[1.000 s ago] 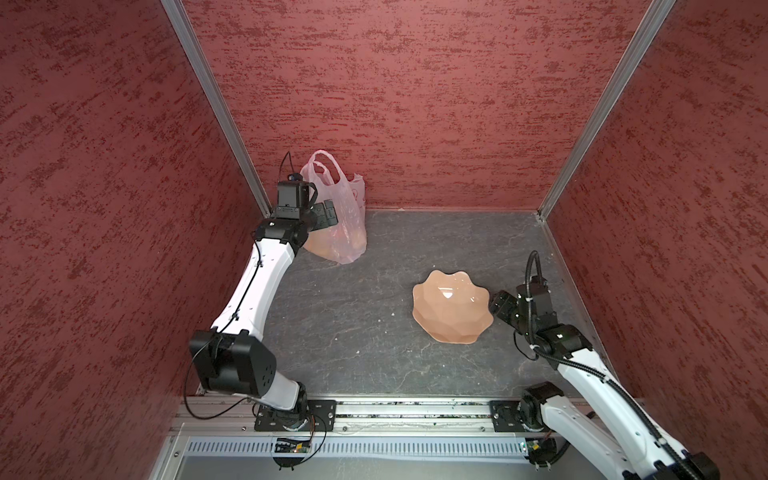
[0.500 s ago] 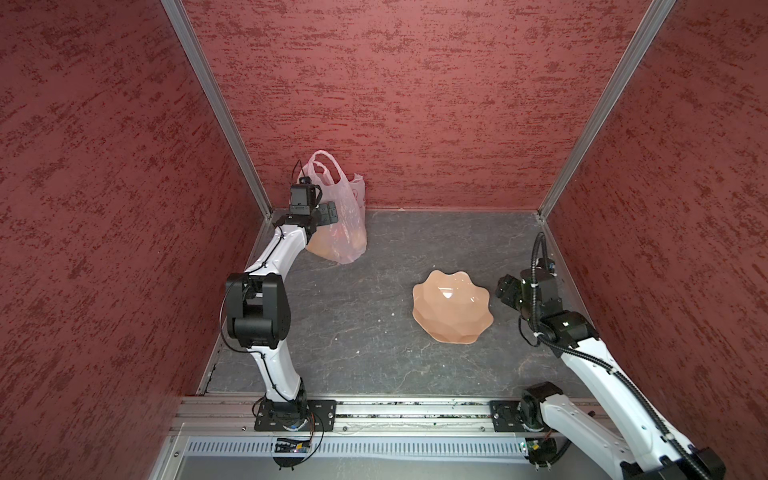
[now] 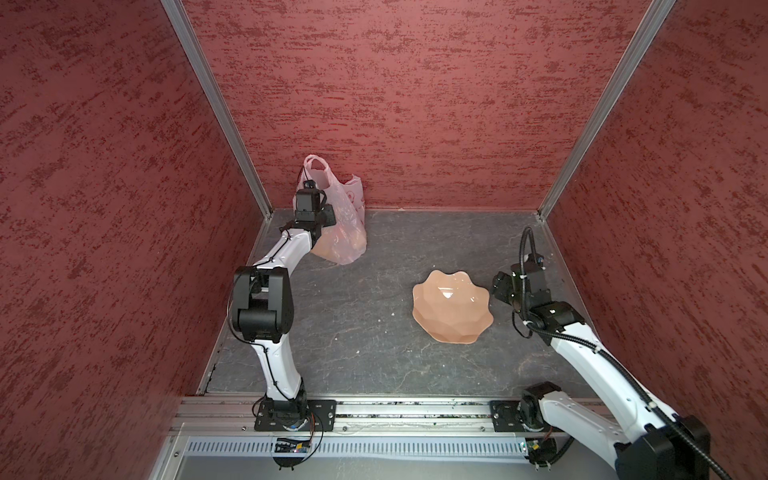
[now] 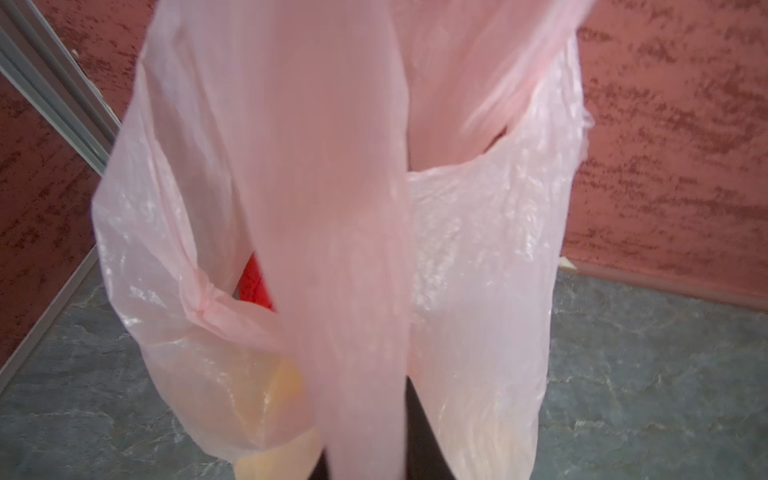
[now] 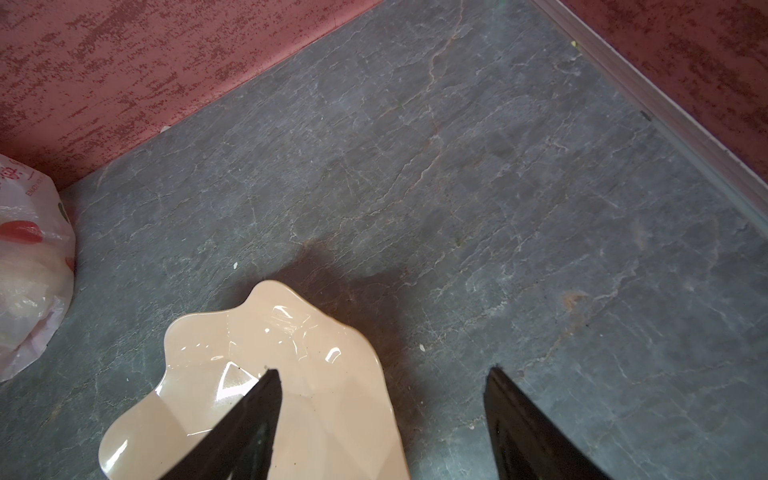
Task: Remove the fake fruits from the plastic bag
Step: 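Grasp the bag handle with the left gripper while the right gripper releases the bowl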
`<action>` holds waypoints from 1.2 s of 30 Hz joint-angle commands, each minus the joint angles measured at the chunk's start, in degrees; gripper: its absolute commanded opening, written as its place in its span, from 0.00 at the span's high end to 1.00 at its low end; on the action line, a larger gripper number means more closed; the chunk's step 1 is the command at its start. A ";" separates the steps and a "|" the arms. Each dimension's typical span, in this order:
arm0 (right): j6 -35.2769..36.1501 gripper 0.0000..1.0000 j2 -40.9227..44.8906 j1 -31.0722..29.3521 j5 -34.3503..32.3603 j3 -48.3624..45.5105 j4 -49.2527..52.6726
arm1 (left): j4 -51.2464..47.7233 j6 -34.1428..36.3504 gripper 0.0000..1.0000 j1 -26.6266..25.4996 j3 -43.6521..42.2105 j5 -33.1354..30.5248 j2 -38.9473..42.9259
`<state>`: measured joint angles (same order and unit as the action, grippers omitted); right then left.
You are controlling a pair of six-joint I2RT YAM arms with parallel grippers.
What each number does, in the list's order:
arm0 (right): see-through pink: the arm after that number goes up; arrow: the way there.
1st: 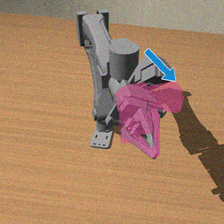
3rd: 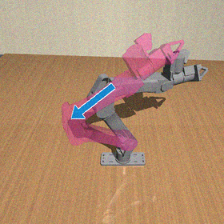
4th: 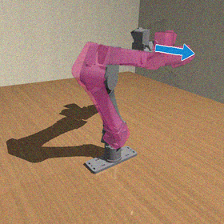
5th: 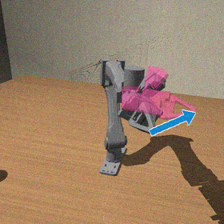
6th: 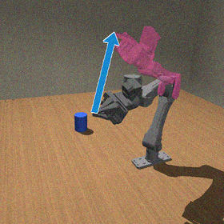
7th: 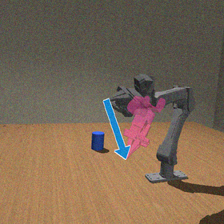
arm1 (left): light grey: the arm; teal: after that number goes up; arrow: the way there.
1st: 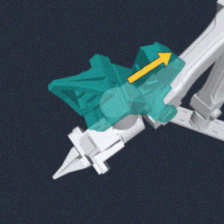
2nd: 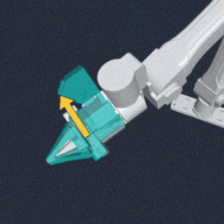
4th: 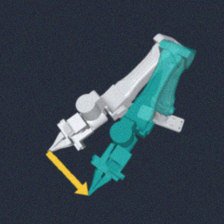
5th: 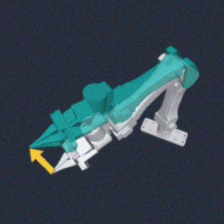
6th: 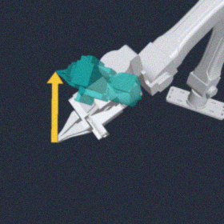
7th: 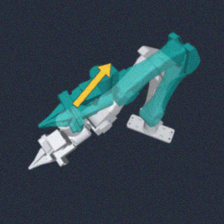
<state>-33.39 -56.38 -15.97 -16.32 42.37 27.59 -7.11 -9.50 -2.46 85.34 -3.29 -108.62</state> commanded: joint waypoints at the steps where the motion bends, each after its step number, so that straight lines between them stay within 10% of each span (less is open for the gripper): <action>1: 1.79 0.23 0.77 -0.15 0.48 1.42 -2.54 | 1.93 -4.32 0.90 -0.60 -3.03 -0.50 4.89; 11: 3.80 0.26 -0.07 -0.20 7.00 2.16 -7.56 | -3.11 -12.58 0.98 -6.55 -18.58 -10.21 23.57; 18: 5.44 0.27 -1.47 -0.20 12.43 4.27 -8.55 | -11.81 -23.73 0.98 -22.27 -24.52 -25.26 31.42; 26: 5.35 0.27 1.84 -0.24 14.12 4.63 -6.20 | -17.04 -36.51 0.95 -38.45 -18.83 -35.37 22.38; 36: 2.49 0.28 2.55 -0.22 15.64 2.03 -7.02 | -16.48 -34.34 0.77 -41.41 -5.54 -31.39 11.52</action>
<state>-29.63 -53.36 -15.99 -2.42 45.28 21.26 -23.53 -45.45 -44.05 77.49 -34.87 -97.51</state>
